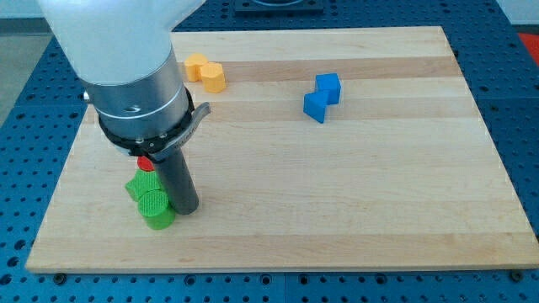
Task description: Slide the blue triangle towards top center
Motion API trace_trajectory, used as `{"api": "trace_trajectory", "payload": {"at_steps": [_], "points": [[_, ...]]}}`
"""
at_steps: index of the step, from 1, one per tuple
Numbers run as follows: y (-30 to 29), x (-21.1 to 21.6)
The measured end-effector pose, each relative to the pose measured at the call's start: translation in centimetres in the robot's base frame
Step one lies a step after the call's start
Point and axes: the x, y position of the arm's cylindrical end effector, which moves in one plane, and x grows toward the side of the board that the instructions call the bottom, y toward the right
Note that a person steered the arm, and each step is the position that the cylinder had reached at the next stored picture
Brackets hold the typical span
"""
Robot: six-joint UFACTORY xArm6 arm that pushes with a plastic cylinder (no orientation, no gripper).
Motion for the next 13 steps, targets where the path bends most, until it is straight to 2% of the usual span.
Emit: {"api": "trace_trajectory", "payload": {"at_steps": [4,5,6,8,10,12,13], "points": [[-0.4,0.0],[2.5,-0.1],[10.4,-2.2],[16.9,-9.1],[18.0,-14.7],[20.2,-15.7],[25.4,-15.7]]}}
